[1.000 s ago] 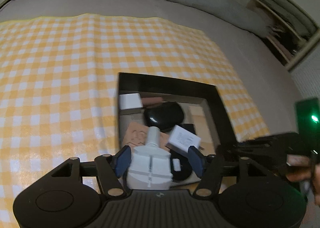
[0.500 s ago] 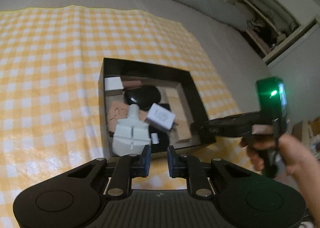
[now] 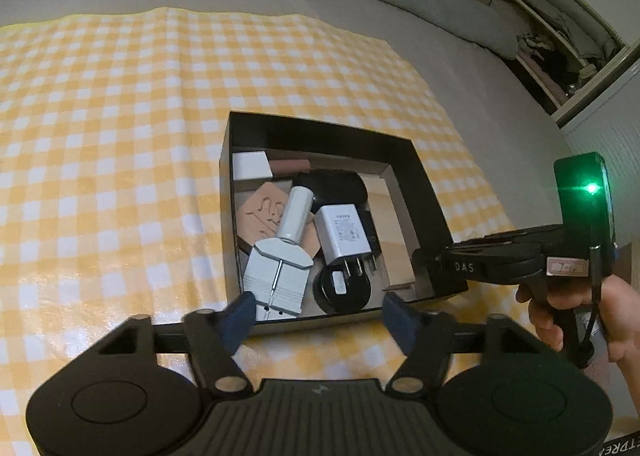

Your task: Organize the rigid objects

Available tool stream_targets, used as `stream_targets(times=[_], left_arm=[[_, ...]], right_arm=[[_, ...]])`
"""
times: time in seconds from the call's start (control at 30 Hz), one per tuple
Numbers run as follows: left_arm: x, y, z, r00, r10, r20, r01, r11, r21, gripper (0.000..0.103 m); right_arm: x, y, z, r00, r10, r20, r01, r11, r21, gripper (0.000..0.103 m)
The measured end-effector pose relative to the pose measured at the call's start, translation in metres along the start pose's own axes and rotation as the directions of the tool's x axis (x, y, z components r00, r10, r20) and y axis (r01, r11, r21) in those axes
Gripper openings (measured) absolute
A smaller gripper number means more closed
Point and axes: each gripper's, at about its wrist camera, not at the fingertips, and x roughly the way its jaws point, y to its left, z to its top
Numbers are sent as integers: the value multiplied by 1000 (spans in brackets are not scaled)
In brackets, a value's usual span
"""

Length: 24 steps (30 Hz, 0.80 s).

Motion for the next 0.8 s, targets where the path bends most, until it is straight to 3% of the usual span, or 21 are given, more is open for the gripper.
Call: stream_targets(times=[0.27,0.63,0.8], left_arm=[[-6,0,0,999,31,16,-31,999,-9,92],[-13,-5,-4,996,80,38,-81,996,25,103],[-22,-9,-8,994,90,69,-94,994,55,103]], right_arm=[[0,0,0,1000,-1,0,1,1000,2,9],[0,0,1,1000,-9,2,9,1000,0,9],[-1,0,0,1000,-11,4,11,1000,-2,9]])
